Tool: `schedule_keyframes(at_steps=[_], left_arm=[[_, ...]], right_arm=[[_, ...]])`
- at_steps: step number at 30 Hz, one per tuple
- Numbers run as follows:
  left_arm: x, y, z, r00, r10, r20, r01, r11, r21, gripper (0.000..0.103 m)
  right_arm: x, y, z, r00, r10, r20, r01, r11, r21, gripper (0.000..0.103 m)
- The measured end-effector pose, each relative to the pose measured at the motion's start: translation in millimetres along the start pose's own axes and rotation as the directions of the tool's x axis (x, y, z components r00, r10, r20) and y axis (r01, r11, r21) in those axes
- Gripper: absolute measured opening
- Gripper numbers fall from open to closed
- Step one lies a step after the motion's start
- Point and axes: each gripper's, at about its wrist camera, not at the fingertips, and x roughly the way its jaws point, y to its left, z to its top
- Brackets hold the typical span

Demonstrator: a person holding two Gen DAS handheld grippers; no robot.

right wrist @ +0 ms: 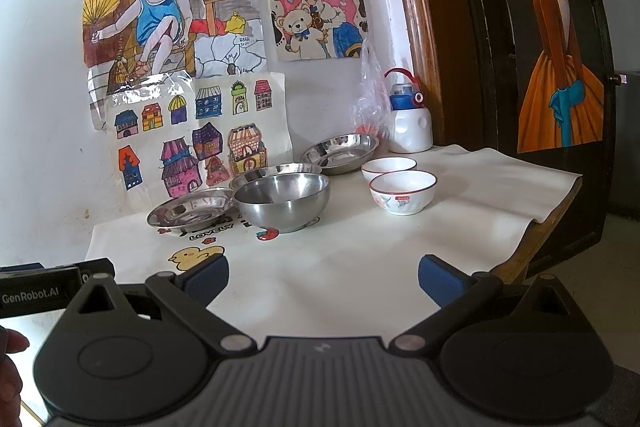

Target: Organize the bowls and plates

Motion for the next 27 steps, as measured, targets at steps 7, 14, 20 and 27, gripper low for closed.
schedule_keyframes(at_steps=[7, 14, 20, 27], left_arm=[[-1.4, -0.5, 0.2, 1.0, 0.0, -0.001, 0.0, 1.0, -0.001, 0.102], [-1.6, 0.4, 0.2, 1.0, 0.0, -0.002, 0.0, 1.0, -0.003, 0.102], [-1.6, 0.4, 0.2, 1.0, 0.001, -0.002, -0.001, 1.0, -0.003, 0.102], [-1.9, 0.9, -0.1, 1.0, 0.001, -0.002, -0.001, 1.0, -0.004, 0.102]], right_arm=[[0.4, 1.9, -0.5, 1.0, 0.004, -0.001, -0.004, 1.0, -0.006, 0.103], [0.8, 2.9, -1.2, 1.0, 0.006, -0.002, -0.006, 1.0, -0.008, 0.103], [1.1, 4.0, -0.6, 1.0, 0.01, -0.004, -0.01, 1.0, -0.01, 0.103], [1.9, 4.1, 0.0, 1.0, 0.012, -0.007, -0.012, 1.0, -0.011, 0.103]])
